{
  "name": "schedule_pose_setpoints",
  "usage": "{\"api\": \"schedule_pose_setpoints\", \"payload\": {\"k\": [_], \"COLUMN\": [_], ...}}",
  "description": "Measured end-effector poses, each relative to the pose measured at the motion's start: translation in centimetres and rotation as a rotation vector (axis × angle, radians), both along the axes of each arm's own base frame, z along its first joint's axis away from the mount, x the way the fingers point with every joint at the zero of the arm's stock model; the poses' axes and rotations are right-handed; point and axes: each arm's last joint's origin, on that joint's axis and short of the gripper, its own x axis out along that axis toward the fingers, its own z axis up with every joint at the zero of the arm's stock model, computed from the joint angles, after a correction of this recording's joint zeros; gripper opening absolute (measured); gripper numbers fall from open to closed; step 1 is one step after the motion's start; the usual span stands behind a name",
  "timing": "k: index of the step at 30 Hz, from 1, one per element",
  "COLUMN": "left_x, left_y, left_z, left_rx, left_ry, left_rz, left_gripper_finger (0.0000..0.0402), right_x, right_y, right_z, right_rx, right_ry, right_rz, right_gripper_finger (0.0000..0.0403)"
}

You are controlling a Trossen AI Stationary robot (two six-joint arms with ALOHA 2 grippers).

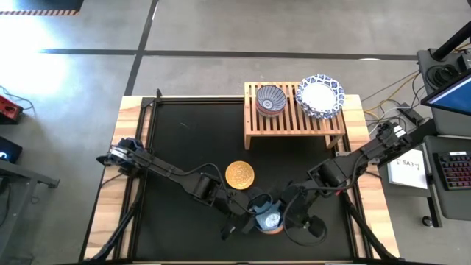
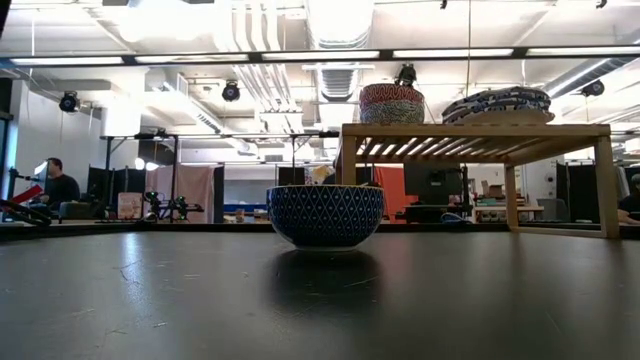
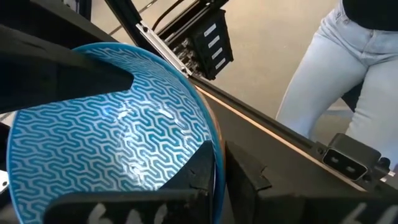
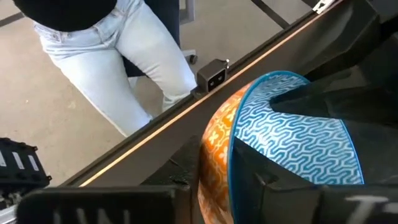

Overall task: Place and stack bowls onto a shelf
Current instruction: Stack the light blue patterned bowl on top of the blue patterned bowl on the shelf

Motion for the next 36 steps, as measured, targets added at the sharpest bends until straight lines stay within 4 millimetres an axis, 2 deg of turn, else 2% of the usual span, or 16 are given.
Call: {"api": "schedule_pose_setpoints", "payload": {"k": [5, 20, 28, 36], "left_x": [0.1, 0.2, 0.1, 0.2], "left_y": [0.0, 0.1, 1.2, 2.2], "left_z": [0.1, 1.2, 1.9, 2.3], "left_rx": [-0.002, -0.038, 0.0, 0.029], "left_ry": [-0.006, 0.0, 0.07, 0.107], "left_rz": [0.01, 0.04, 0.071, 0.085], "left_gripper_finger": [0.0026, 0.011, 0.016, 0.019], "right_x": [0.0, 0.1, 0.1, 0.0], "right_y": [0.1, 0.1, 0.0, -0.1], "right_z": [0.1, 0.4, 0.4, 0.3], "right_rx": [0.014, 0.078, 0.116, 0.15], "right_ry": [-0.001, 0.048, 0.113, 0.184], "right_rz": [-0.003, -0.07, -0.154, -0.218], "right_gripper_finger": [0.0036, 0.0028, 0.0027, 0.0027]}}
